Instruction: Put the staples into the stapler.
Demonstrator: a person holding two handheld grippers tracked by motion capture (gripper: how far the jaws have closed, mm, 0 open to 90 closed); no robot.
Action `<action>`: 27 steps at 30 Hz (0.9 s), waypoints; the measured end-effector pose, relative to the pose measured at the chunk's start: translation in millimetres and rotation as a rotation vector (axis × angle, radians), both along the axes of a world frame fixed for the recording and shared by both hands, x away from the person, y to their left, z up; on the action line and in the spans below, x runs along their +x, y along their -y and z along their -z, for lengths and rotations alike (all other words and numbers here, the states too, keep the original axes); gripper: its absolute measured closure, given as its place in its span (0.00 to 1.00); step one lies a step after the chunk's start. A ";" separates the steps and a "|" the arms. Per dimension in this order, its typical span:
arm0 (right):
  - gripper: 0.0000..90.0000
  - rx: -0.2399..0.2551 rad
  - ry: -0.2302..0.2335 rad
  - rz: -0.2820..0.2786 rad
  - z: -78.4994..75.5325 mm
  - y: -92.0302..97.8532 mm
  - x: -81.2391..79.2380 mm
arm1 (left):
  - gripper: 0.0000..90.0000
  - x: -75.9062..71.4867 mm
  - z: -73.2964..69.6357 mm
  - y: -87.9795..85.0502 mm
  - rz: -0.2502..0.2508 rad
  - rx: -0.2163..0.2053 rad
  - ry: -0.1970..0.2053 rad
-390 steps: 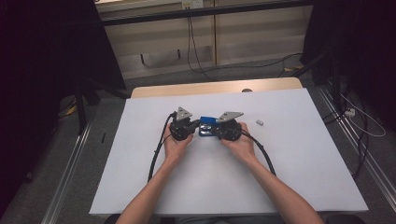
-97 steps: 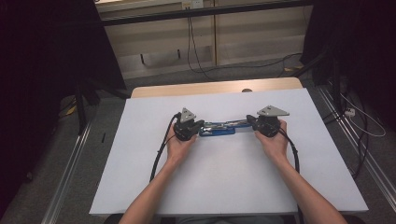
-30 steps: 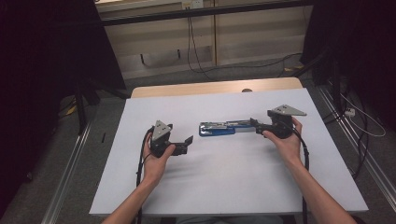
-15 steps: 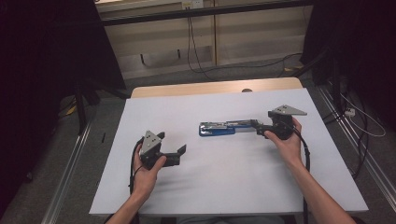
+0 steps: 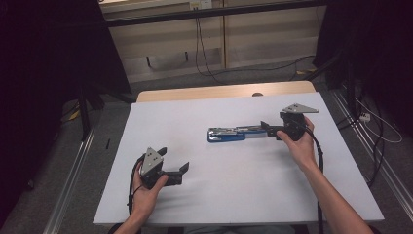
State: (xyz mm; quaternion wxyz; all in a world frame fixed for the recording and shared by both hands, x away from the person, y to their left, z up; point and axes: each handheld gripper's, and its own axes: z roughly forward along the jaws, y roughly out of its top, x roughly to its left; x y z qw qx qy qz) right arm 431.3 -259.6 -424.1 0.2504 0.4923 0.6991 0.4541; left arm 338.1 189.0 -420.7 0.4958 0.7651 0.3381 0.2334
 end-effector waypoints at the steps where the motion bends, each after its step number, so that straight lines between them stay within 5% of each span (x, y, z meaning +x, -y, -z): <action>1: 0.13 0.003 0.003 -0.001 -1.2 0.5 0.6 | 0.04 -2.4 0.3 -2.0 -0.017 -0.009 -0.001; 5: 0.13 0.013 -0.014 -0.013 -4.8 3.8 3.3 | 0.03 -6.4 2.3 -10.0 -0.046 -0.021 -0.024; 9: 0.13 -0.009 -0.061 -0.038 -7.8 8.0 7.6 | 0.03 -7.5 1.1 -5.8 -0.020 -0.016 -0.020; 15: 0.14 0.000 -0.068 -0.047 -12.7 11.8 11.4 | 0.04 -8.7 -1.1 -2.1 -0.001 -0.002 0.003; 19: 0.14 0.006 -0.094 -0.036 -15.0 14.7 18.5 | 0.04 -4.3 1.1 -4.5 0.002 -0.005 -0.021; 27: 0.06 -0.041 -0.113 -0.079 -21.3 17.2 27.2 | 0.04 -2.7 0.8 -8.3 -0.010 -0.026 -0.027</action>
